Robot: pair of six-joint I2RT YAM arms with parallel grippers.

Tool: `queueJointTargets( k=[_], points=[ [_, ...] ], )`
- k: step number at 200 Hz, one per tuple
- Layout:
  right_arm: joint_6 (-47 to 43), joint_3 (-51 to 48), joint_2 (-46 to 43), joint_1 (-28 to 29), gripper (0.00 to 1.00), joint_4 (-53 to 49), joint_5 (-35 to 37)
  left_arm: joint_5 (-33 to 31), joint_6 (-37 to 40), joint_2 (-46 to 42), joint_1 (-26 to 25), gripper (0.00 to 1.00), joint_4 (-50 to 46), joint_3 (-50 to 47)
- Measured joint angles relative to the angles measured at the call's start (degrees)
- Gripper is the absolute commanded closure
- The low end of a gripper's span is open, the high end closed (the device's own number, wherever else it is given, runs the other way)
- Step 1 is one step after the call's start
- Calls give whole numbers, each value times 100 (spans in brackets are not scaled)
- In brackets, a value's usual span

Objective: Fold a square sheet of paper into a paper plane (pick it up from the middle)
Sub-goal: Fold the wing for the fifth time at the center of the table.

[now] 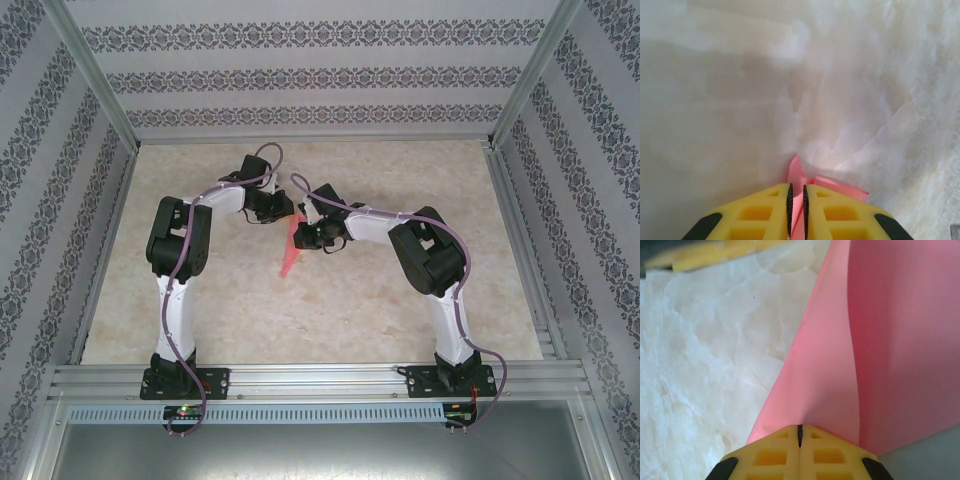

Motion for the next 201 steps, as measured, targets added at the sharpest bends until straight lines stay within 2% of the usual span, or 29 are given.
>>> queueJointTargets(
  k=[30, 65, 98, 141, 201],
  points=[
    [-66, -22, -22, 0, 100, -37, -9, -31, 2, 85, 0, 82, 20, 61],
    [-173, -118, -92, 0, 100, -66, -39, -431, 57, 11, 0, 78, -111, 70],
    [-299, -203, -160, 0, 100, -109, -83, -553, 81, -625, 0, 77, -120, -378],
    [-522, -306, -243, 0, 100, -146, -125, 0, -120, -1508, -48, 76, 151, -1399],
    [-686, -389, -315, 0, 100, -197, -151, 586, -669, -1392, -247, 77, 719, -1978]
  ],
)
